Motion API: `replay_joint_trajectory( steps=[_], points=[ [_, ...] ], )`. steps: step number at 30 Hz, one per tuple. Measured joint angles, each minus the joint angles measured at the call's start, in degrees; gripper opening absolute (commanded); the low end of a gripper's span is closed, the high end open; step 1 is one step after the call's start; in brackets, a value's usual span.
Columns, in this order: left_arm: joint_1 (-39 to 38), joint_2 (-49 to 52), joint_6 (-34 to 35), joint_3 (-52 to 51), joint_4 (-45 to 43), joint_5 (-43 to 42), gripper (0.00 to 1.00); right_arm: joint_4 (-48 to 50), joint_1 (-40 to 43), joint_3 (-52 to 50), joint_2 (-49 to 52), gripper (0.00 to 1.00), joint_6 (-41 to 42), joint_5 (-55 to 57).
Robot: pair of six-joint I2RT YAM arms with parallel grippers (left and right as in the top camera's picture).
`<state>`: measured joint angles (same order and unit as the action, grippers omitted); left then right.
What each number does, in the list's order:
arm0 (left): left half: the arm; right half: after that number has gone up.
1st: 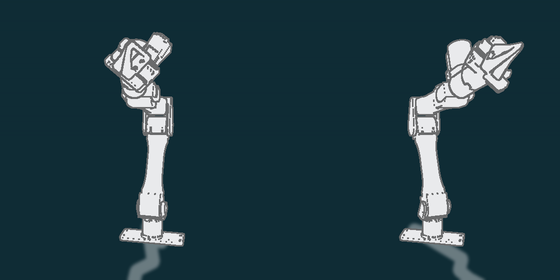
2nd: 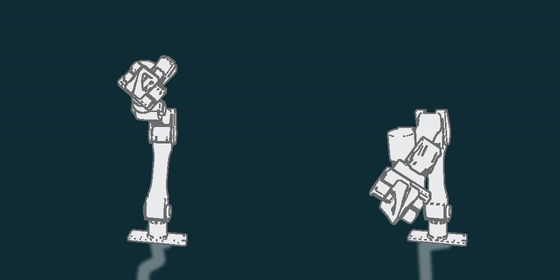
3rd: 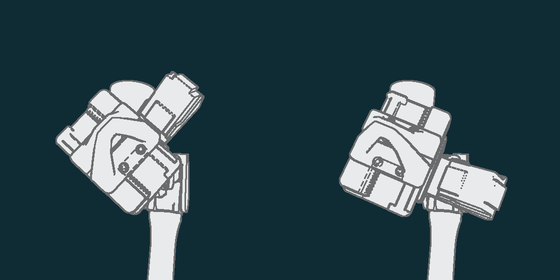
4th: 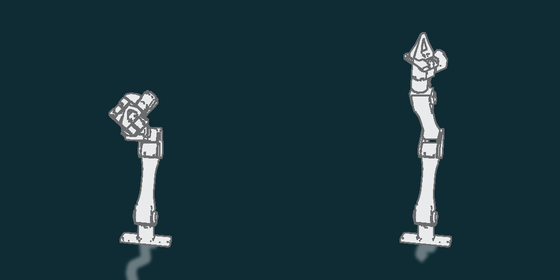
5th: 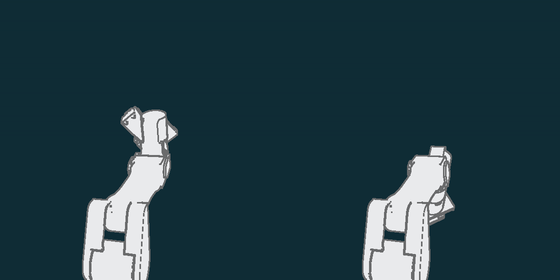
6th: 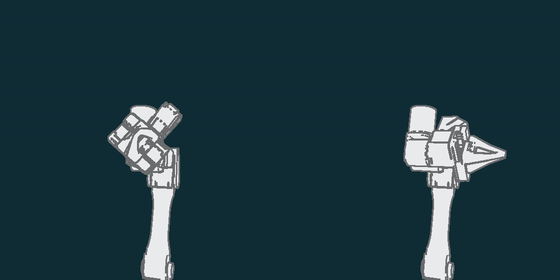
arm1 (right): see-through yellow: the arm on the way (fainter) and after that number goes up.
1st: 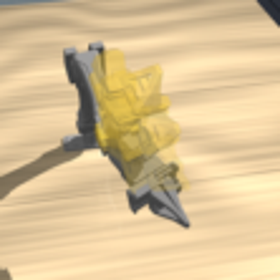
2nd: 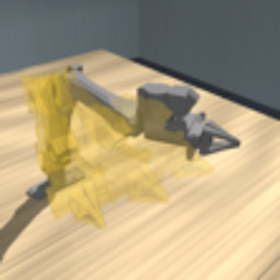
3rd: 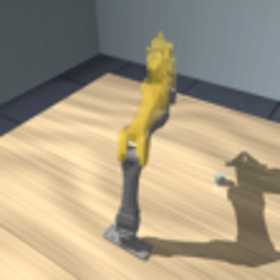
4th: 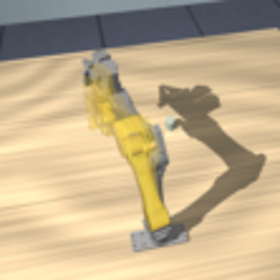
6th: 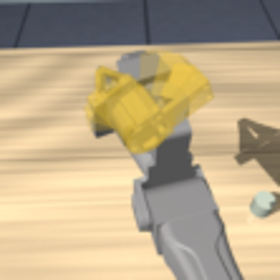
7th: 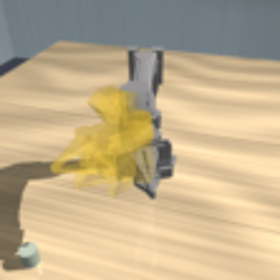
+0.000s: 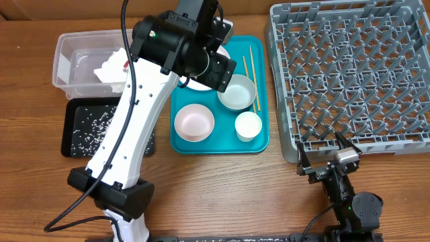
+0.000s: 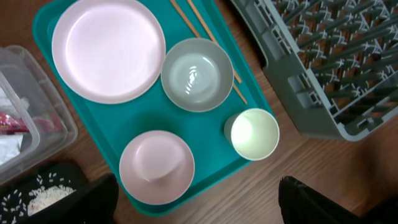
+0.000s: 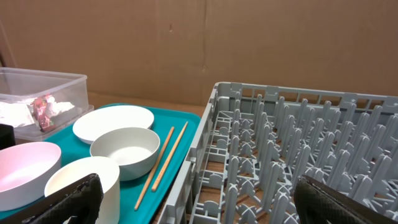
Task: Sort waste into correct bins and load items into the dishwasher
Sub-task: 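Move the left gripper to the white cup and grasp it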
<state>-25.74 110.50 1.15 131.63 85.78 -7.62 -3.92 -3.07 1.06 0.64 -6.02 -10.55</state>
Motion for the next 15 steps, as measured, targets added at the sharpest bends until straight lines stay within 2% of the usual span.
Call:
replay_joint_trajectory(
  steps=[9, 15],
  points=[
    [-1.57, 0.15, 0.66, 0.0, 1.51, -1.66, 0.81, 0.13, -0.02, 0.0, 0.0, 1.0, 0.02, 1.57],
    [-6.03, 2.95, 2.01, -1.7, 2.16, -1.79, 0.68, -0.2, -0.02, 0.0, 0.0, 1.0, 0.07, 1.99]
  ],
)
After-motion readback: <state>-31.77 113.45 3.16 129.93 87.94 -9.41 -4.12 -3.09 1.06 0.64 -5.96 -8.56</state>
